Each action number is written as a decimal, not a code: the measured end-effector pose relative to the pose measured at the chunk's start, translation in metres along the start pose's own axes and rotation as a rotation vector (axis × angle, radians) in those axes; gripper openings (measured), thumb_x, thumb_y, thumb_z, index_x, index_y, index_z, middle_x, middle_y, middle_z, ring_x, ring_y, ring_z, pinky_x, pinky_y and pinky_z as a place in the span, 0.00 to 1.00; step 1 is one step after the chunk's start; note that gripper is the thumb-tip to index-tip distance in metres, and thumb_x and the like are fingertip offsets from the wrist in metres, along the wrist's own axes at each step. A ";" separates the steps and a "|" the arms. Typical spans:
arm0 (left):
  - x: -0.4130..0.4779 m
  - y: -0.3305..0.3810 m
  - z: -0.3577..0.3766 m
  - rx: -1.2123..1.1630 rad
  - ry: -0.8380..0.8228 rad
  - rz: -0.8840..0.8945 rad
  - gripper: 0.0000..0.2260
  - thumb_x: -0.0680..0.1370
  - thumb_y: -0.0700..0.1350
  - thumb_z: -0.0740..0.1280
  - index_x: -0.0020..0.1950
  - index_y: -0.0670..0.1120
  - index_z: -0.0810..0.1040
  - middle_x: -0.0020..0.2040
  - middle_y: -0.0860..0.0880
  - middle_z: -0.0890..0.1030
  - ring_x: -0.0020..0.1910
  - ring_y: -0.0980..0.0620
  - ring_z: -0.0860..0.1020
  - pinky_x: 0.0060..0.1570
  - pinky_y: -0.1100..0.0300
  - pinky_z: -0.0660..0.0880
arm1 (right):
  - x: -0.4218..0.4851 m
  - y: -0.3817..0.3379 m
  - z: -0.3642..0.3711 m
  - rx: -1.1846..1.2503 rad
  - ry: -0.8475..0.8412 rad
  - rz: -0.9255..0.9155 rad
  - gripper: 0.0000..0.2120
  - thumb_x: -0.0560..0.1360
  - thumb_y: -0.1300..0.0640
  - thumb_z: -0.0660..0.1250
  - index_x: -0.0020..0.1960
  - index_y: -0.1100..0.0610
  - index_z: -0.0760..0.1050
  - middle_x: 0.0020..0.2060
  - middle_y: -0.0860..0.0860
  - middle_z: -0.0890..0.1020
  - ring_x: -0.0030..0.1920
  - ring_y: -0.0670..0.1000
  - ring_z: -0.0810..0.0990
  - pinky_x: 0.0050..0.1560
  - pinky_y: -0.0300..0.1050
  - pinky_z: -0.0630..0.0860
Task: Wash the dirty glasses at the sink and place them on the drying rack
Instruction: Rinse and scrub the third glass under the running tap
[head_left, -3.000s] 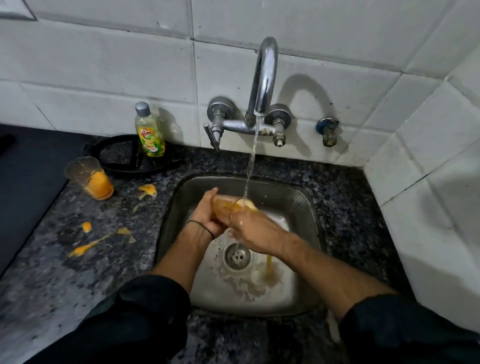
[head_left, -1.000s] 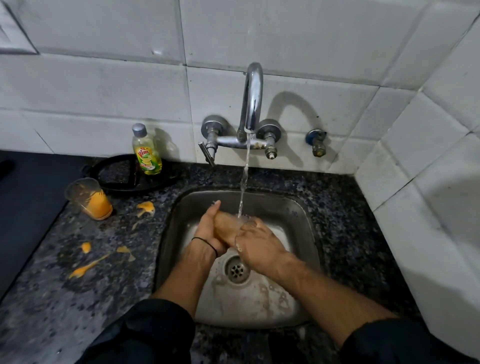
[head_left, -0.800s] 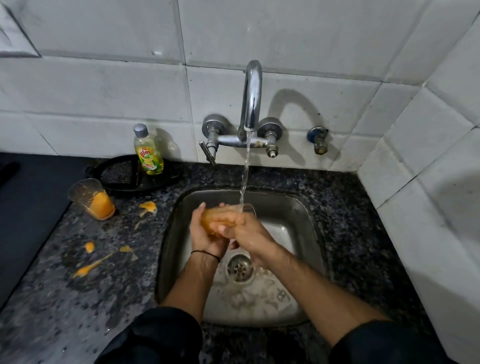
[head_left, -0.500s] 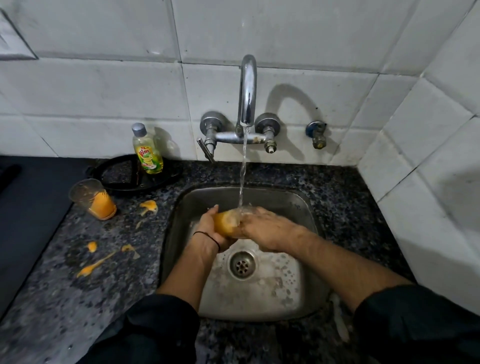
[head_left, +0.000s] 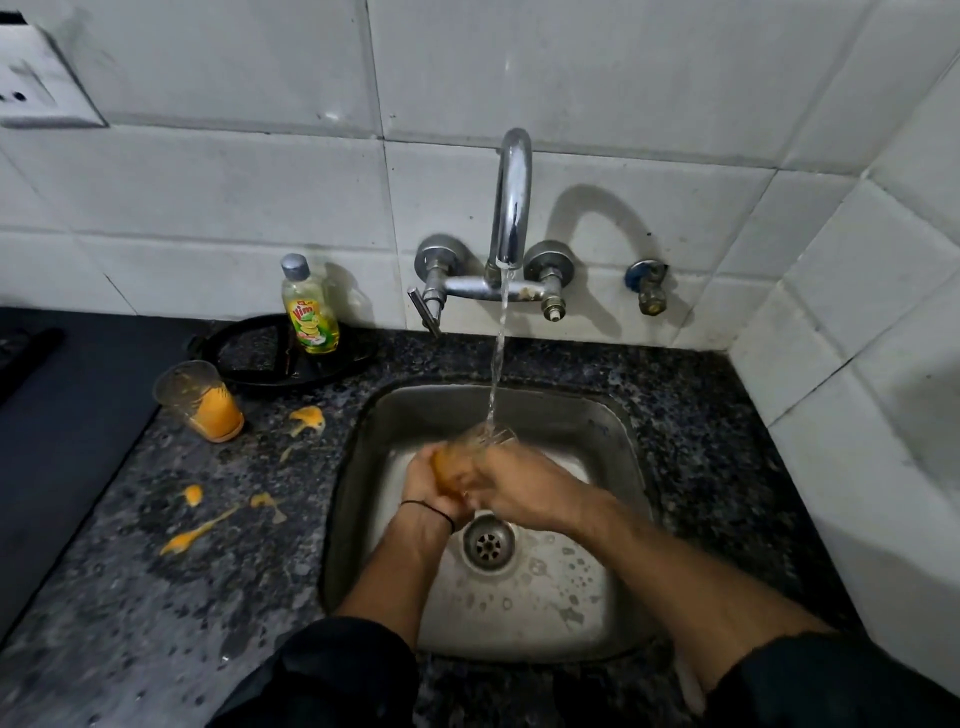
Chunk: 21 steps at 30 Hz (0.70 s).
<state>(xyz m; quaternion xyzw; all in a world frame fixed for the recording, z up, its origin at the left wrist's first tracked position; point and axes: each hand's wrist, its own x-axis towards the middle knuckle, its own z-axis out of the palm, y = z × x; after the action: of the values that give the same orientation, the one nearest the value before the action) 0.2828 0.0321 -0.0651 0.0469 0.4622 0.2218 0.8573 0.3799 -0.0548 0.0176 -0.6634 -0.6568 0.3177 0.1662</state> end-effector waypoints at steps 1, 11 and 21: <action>-0.002 0.001 0.002 0.041 0.029 -0.067 0.13 0.78 0.49 0.62 0.44 0.41 0.80 0.33 0.42 0.82 0.34 0.44 0.80 0.32 0.58 0.79 | -0.002 -0.004 -0.006 -0.263 -0.065 -0.036 0.11 0.78 0.62 0.63 0.58 0.55 0.78 0.55 0.54 0.80 0.54 0.52 0.78 0.52 0.46 0.75; 0.000 0.008 0.002 -0.005 -0.252 0.181 0.23 0.75 0.58 0.68 0.55 0.39 0.80 0.46 0.41 0.82 0.44 0.44 0.81 0.43 0.53 0.77 | 0.021 -0.005 0.024 0.958 0.357 0.316 0.11 0.75 0.64 0.71 0.54 0.53 0.84 0.51 0.49 0.86 0.48 0.43 0.84 0.40 0.38 0.79; -0.012 0.023 0.016 0.246 0.006 -0.108 0.23 0.78 0.57 0.66 0.57 0.38 0.78 0.41 0.37 0.83 0.42 0.41 0.80 0.29 0.50 0.82 | 0.014 0.024 0.006 -0.630 0.057 -0.187 0.12 0.80 0.48 0.60 0.61 0.45 0.76 0.61 0.44 0.78 0.65 0.46 0.74 0.73 0.48 0.60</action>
<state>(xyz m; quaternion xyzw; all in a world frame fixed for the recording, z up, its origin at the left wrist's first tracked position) 0.2823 0.0494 -0.0401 0.1264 0.4902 0.1171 0.8544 0.3936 -0.0443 -0.0052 -0.6279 -0.7757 0.0635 -0.0004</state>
